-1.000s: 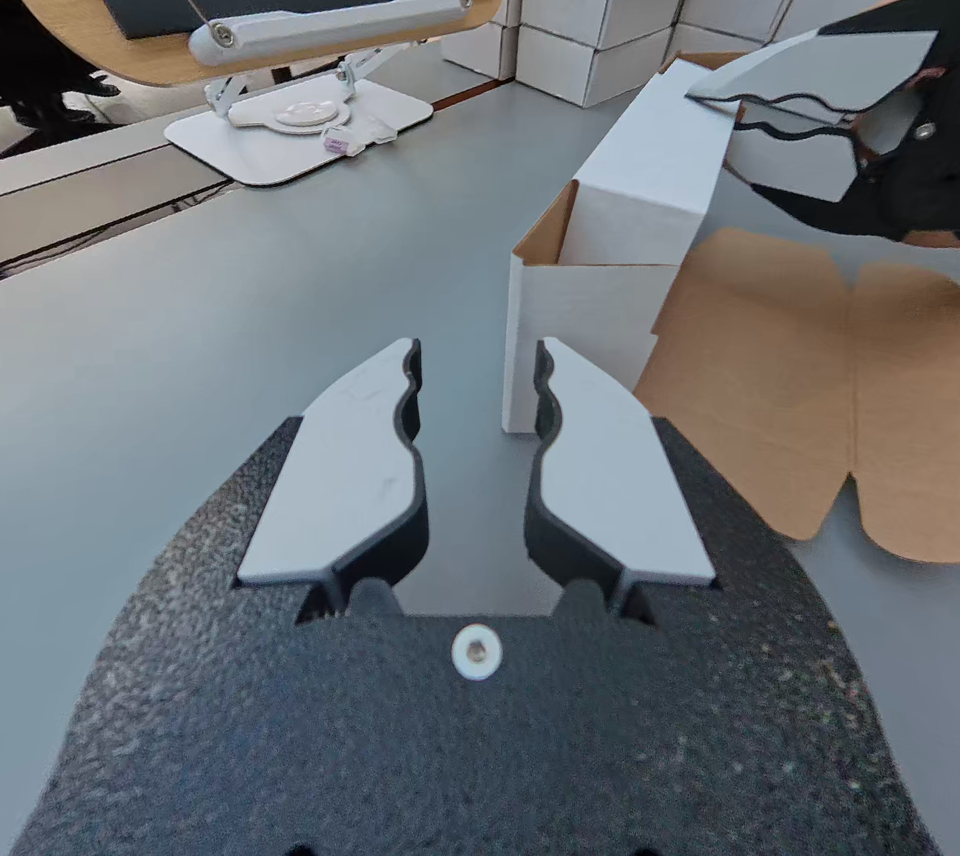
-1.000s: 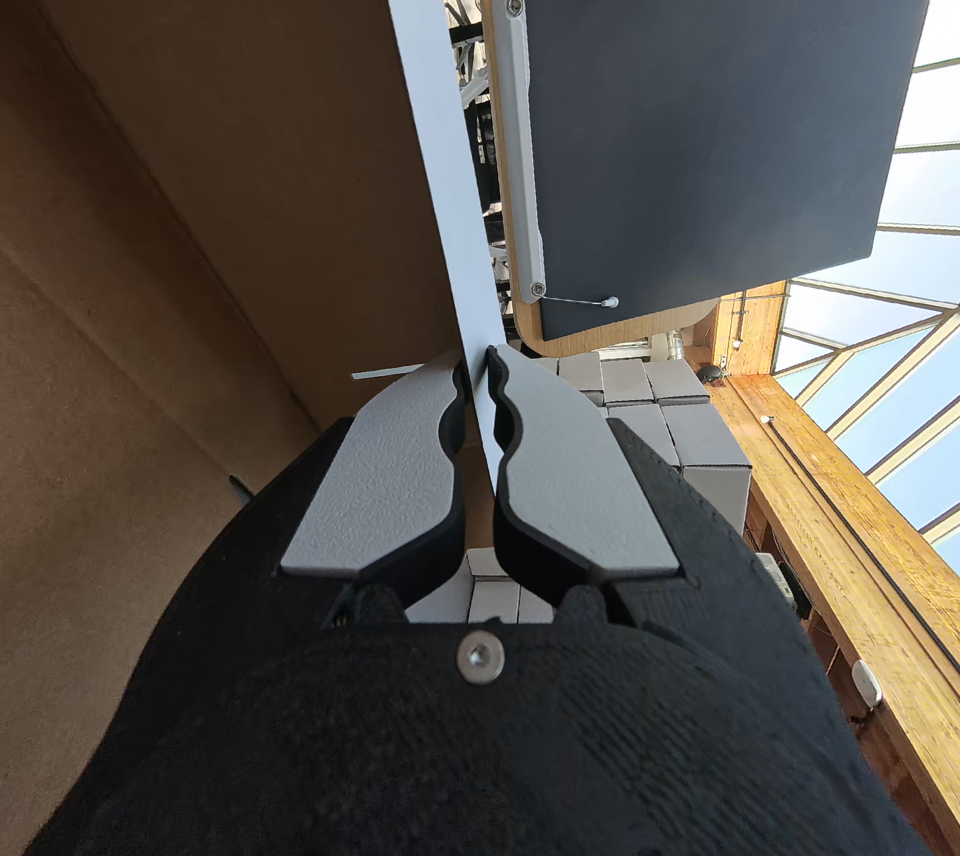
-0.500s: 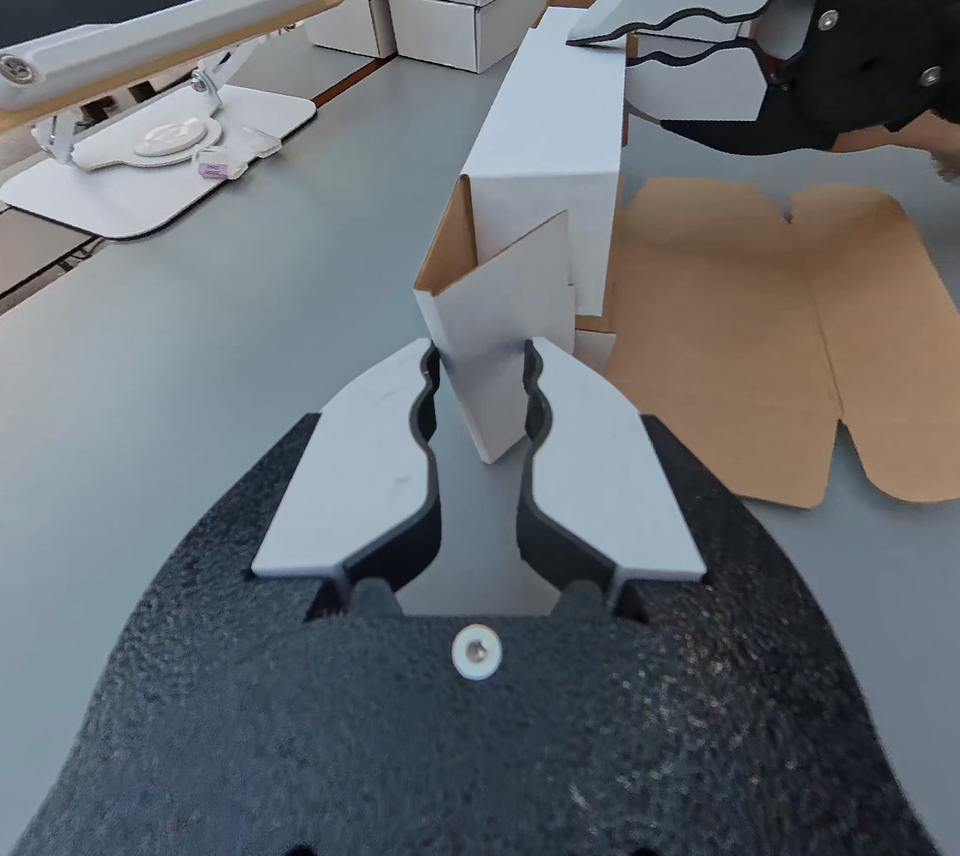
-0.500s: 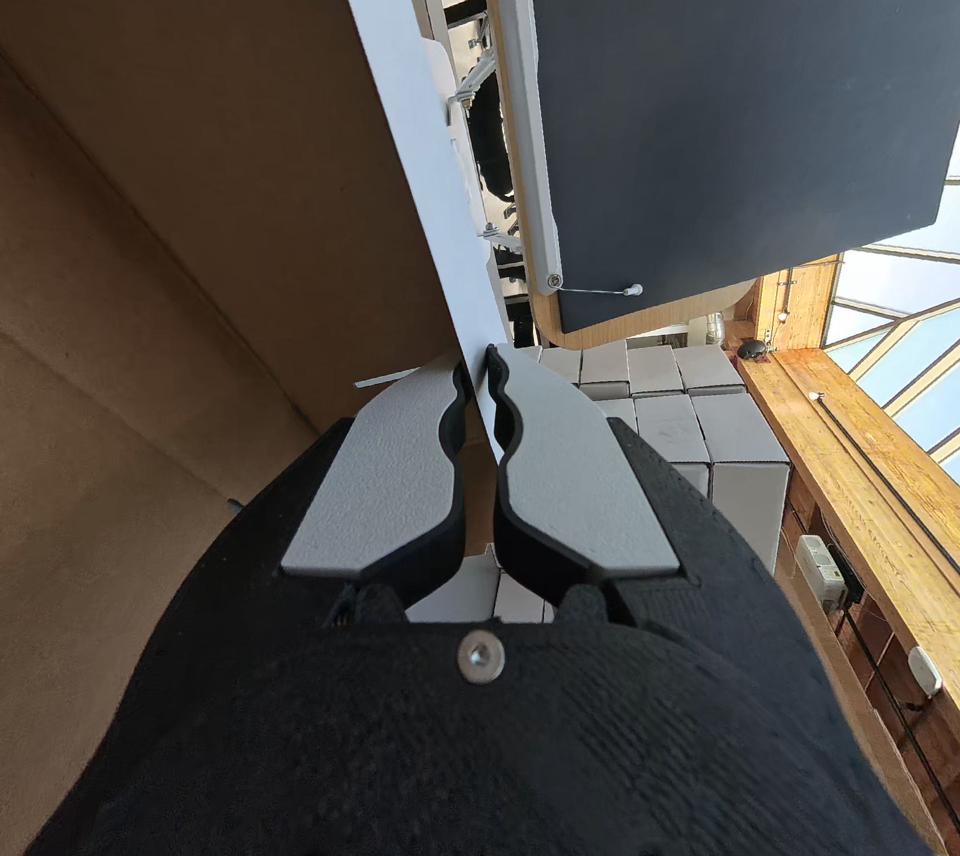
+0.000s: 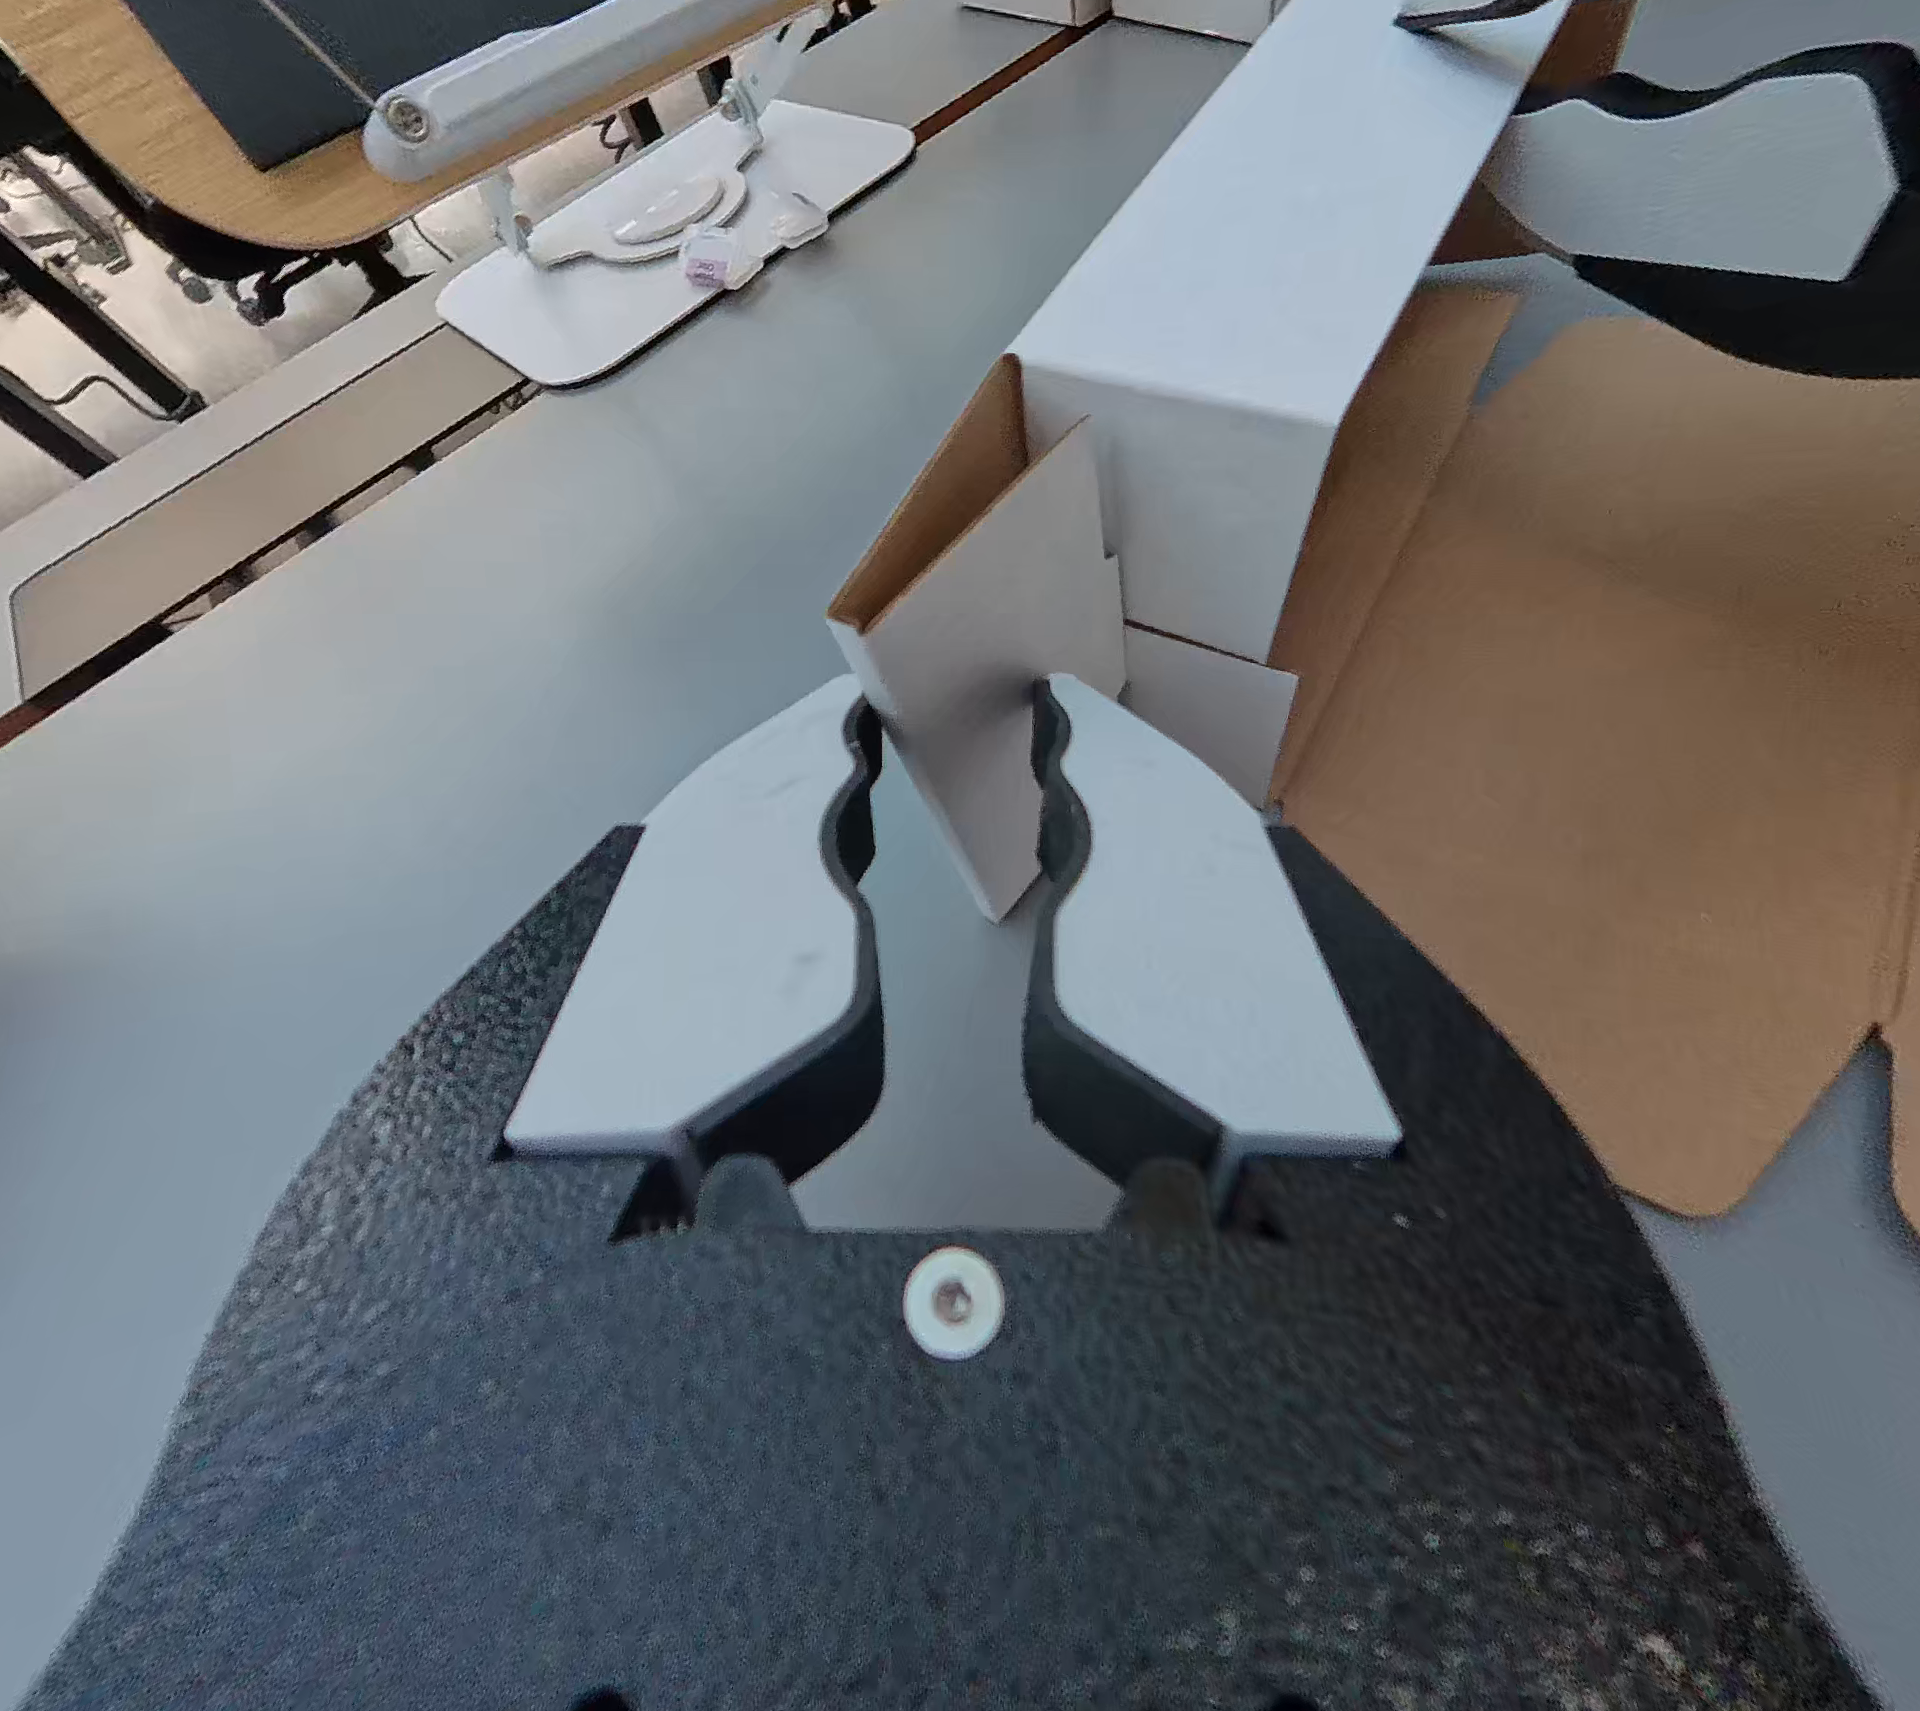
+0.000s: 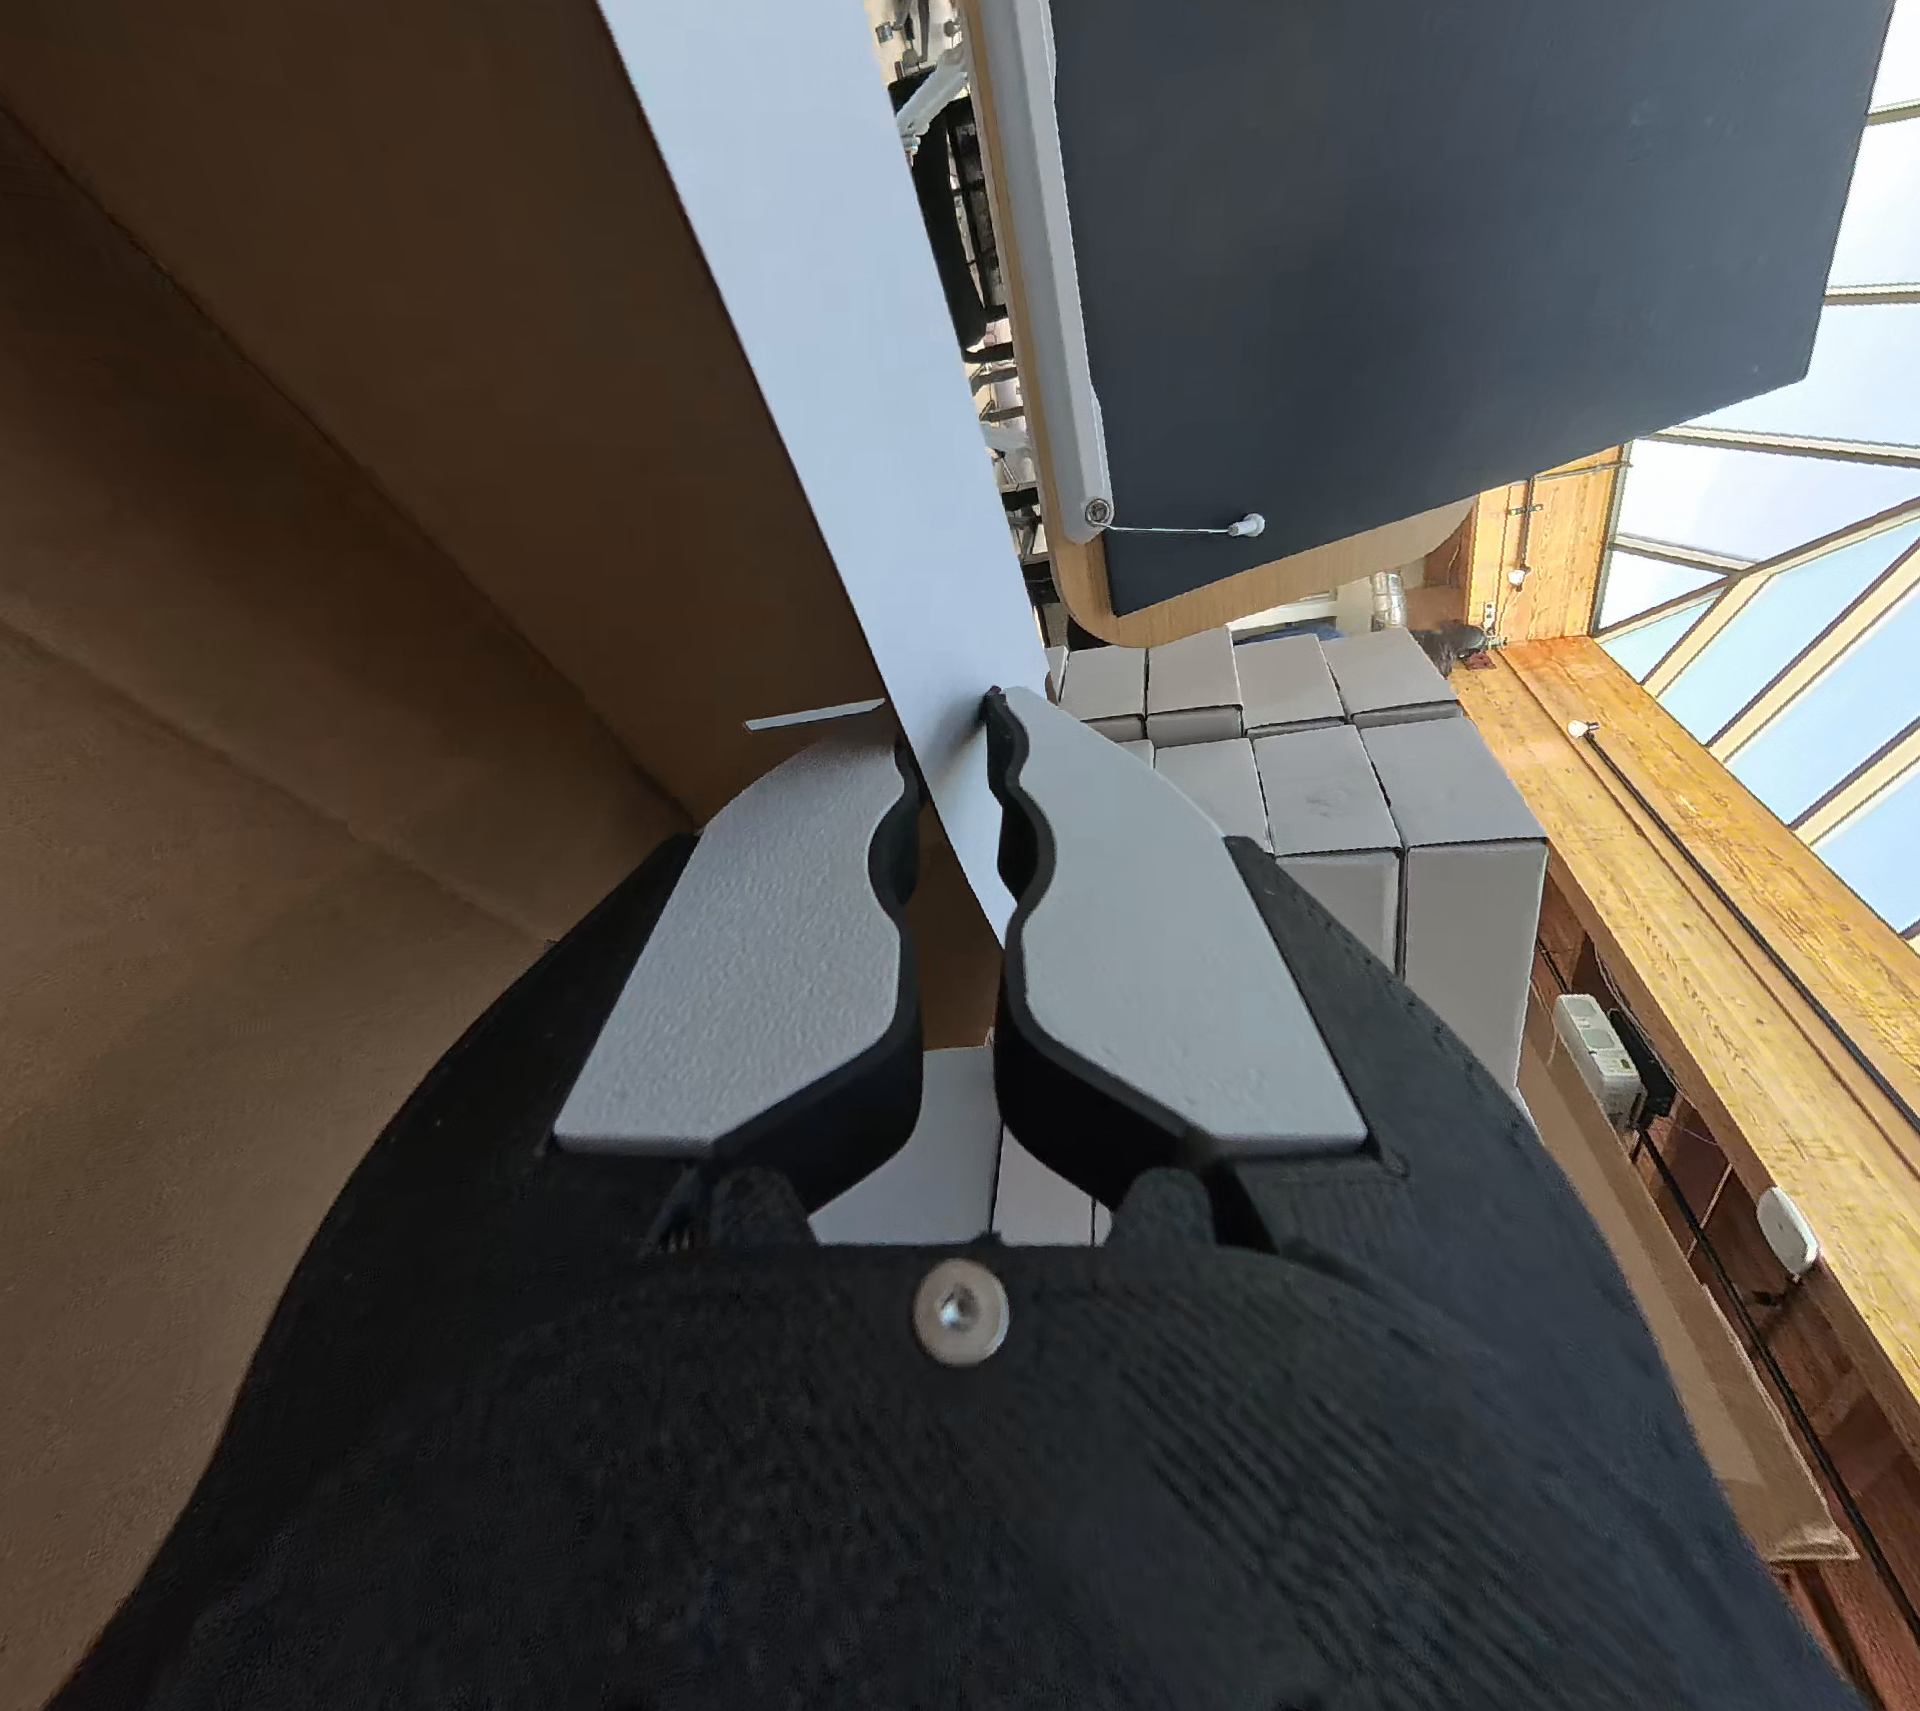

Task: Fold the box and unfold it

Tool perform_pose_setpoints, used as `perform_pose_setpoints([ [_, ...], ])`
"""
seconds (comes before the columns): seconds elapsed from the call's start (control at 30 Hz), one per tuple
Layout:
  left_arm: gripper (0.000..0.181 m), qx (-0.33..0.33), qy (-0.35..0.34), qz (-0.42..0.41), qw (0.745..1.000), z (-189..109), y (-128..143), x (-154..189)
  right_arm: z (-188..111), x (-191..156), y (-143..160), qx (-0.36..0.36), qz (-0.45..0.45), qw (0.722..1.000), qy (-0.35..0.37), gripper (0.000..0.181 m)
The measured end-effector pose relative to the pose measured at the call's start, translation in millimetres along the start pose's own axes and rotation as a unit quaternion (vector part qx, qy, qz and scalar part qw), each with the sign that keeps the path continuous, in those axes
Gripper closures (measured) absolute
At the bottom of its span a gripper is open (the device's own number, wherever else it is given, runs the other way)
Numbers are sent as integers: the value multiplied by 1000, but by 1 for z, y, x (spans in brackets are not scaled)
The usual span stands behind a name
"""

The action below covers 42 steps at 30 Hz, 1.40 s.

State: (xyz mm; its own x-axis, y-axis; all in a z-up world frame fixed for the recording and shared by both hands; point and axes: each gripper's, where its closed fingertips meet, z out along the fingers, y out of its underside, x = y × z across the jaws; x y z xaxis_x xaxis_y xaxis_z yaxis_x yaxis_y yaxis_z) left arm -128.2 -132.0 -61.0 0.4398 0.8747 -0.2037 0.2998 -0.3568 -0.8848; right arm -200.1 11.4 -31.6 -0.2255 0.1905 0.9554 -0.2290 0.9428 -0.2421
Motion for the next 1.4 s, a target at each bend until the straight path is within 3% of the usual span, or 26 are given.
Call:
perform_pose_setpoints([
  [0.1, 147, 25, 69, 8, 997, -8, -3, 15, -7, 1, 0, 12, 11, 1000, -7, 171],
  [0.2, 134, 68, 87, -61, 992, -21, -17, 9, -9, 1, 1, 7, 13, 1000, -10, 171],
  [0.3, 117, 80, 4, -122, 989, -38, -31, -4, -9, 1, 0, -2, 26, 999, -20, 170],
  [0.43, 110, 49, -128, -87, 987, -51, -33, 18, -8, 1, -1, -4, 39, 999, -32, 170],
  [0.53, 108, -3, -213, -38, 976, -41, -21, 28, -9, 1, -1, -1, 58, 997, -46, 169],
  [0.7, 101, -58, -262, -41, 962, -11, 2, 22, -13, -1, 0, 1, 45, 998, -52, 168],
  [0.9, 111, -65, -244, -22, 967, -6, 7, 23, -8, -1, -1, 16, 25, 998, -53, 168],
  [1.1, 113, 21, -176, -153, 972, -24, -7, 21, -6, -1, -2, 10, 18, 998, -55, 168],
  [1.23, 121, 49, -222, -190, 955, -35, -13, 7, -6, -1, -2, 4, 19, 998, -52, 168],
  [1.4, 118, -6, -254, -165, 953, -15, -4, 9, -7, -2, -1, 0, 19, 998, -52, 168],
])
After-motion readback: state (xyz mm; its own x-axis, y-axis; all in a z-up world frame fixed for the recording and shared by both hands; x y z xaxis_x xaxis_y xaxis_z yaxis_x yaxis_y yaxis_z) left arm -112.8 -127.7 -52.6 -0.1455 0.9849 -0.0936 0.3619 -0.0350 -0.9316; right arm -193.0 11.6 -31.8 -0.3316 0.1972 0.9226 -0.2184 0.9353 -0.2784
